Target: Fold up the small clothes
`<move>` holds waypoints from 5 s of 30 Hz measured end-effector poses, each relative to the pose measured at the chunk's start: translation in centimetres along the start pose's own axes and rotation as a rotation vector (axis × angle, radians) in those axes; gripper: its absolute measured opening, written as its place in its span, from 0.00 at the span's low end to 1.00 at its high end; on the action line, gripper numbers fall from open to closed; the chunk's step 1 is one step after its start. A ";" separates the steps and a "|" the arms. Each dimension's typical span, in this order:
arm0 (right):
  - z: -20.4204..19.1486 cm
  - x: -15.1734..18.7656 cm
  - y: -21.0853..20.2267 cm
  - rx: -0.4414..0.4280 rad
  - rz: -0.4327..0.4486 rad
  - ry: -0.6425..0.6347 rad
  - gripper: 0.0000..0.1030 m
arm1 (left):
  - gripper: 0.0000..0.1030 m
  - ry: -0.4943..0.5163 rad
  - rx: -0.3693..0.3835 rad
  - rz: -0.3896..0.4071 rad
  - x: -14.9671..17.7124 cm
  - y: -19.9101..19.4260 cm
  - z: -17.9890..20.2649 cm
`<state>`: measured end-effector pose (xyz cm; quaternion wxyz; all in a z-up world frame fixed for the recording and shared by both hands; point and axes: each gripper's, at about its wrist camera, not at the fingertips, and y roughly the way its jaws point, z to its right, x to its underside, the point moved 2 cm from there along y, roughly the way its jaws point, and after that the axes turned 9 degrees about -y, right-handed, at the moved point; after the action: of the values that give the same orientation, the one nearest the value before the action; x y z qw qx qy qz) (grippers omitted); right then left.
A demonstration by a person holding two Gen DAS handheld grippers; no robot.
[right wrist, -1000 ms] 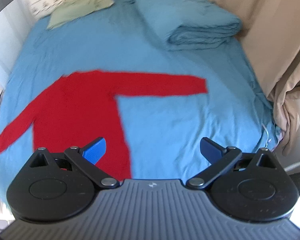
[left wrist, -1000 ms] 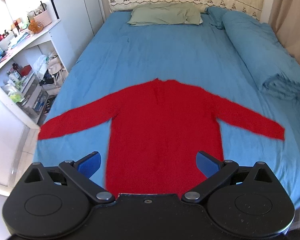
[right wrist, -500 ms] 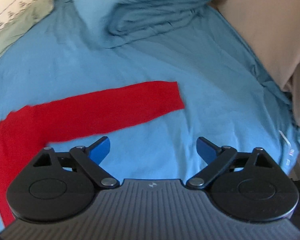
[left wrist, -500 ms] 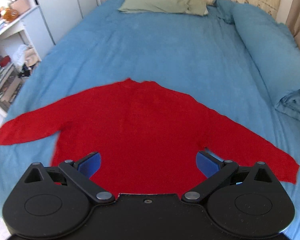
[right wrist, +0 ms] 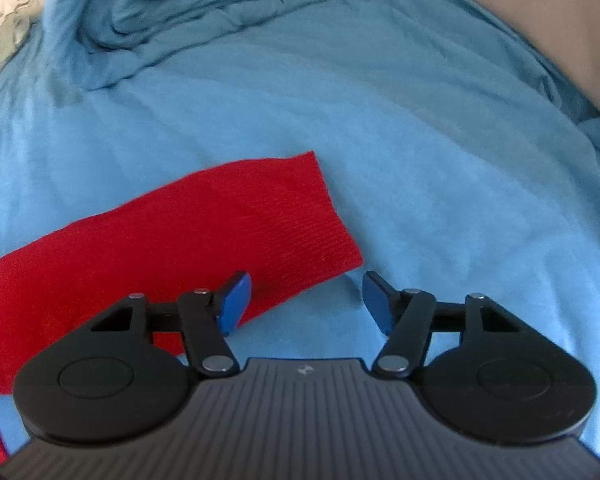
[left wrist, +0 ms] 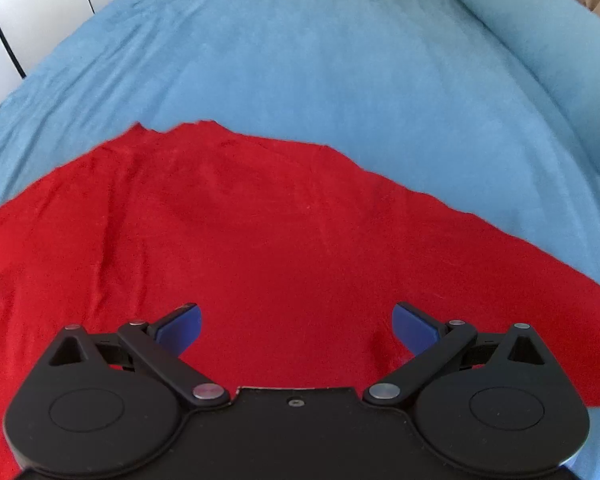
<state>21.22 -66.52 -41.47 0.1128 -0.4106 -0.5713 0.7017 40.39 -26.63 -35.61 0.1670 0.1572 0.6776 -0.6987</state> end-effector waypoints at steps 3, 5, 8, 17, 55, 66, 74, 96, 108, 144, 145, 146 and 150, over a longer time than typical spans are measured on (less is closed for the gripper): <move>0.1 0.2 0.8 -0.023 0.028 0.013 0.69 | 1.00 0.005 -0.013 -0.015 0.2 2.4 -0.1; -0.4 0.2 0.6 -0.026 0.053 -0.007 0.58 | 1.00 0.015 -0.031 -0.033 0.3 3.8 -0.3; -1.2 0.1 0.3 -0.024 0.077 -0.029 0.35 | 1.00 0.016 -0.029 -0.057 0.4 5.5 -0.3; -4.0 -1.0 -3.0 0.001 0.163 -0.051 0.20 | 1.00 0.017 0.007 -0.056 -0.4 4.6 -1.1; -67.8 19.6 -14.1 -0.818 0.264 -0.800 0.20 | 1.00 -0.351 -0.058 0.151 -2.3 -4.3 -43.2; -66.8 21.5 -13.0 -0.851 0.234 -0.818 0.67 | 1.00 -0.322 0.026 0.171 -4.6 -3.7 -42.7; -56.3 18.9 -14.6 -0.688 0.264 -0.746 0.69 | 0.85 -0.158 0.152 0.054 -6.8 0.4 -36.0; -41.8 15.6 -11.6 -0.409 0.212 -0.552 0.69 | 0.05 -0.159 -0.002 0.084 -5.3 1.5 -35.2; -42.4 12.6 -7.8 -0.458 0.227 -0.571 0.68 | 0.73 -0.208 -0.053 0.197 -4.7 -1.4 -34.9; -48.4 13.2 -12.4 -0.502 0.201 -0.693 0.93 | 0.89 -0.283 -0.051 0.227 3.3 -7.9 -42.0; -48.9 13.5 -13.8 -0.514 0.212 -0.711 1.00 | 0.90 -0.305 -0.084 0.239 4.0 -9.5 -43.4; -49.6 13.8 -15.4 -0.535 0.223 -0.730 1.00 | 0.94 -0.336 -0.114 0.252 4.7 -11.1 -44.9; -52.6 15.7 -20.6 -0.643 0.228 -0.777 1.00 | 1.00 -0.507 -0.202 0.275 6.5 -14.9 -51.4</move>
<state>41.88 -12.79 -30.61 -0.3166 -0.1932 -0.7095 0.5992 27.62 25.00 -26.85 0.4388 0.0506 0.6527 -0.6156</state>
